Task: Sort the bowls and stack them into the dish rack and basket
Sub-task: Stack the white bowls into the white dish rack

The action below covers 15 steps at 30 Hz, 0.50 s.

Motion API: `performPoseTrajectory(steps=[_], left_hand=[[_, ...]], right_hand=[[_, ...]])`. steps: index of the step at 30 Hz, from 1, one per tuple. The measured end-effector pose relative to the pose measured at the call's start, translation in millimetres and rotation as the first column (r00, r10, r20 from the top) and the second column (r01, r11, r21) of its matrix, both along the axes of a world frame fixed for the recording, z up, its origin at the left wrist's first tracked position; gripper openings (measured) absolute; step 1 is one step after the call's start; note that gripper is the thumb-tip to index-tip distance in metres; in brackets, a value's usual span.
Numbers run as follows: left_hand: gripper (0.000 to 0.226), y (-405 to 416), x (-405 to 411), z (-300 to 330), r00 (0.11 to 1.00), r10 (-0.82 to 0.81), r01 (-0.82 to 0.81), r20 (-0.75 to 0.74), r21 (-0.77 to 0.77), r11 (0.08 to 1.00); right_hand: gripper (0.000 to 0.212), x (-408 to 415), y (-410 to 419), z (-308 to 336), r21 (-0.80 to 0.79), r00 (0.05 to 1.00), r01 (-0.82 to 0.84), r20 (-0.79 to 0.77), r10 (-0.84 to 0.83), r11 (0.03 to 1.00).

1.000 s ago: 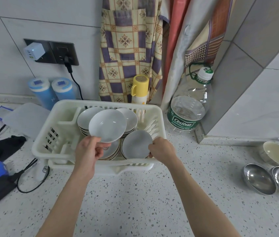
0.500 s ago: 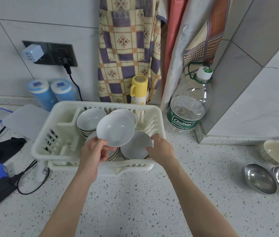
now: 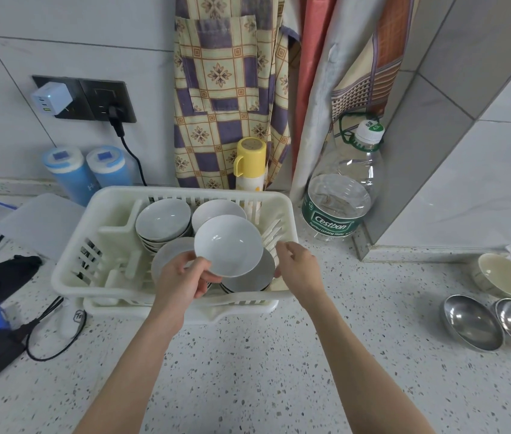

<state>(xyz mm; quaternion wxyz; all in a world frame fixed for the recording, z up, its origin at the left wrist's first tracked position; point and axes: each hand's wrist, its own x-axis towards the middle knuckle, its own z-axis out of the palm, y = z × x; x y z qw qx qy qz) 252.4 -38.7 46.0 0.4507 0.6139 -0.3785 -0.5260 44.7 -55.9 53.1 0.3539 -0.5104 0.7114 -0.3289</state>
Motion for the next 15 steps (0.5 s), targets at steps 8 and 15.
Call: performPoseTrajectory(steps=[8, 15], left_hand=[[0.019, -6, -24, 4, 0.988, -0.136, 0.129, 0.078, 0.091, 0.987], [0.020, -7, -26, 2, 0.959, -0.226, 0.205, 0.174, 0.129, 0.970]], right_hand=[[0.016, -14, 3, 1, 0.021, 0.960, -0.130, 0.254, 0.120, 0.991], [0.022, -16, 1, -2, 0.084, 0.972, -0.115, 0.213, 0.095, 0.990]])
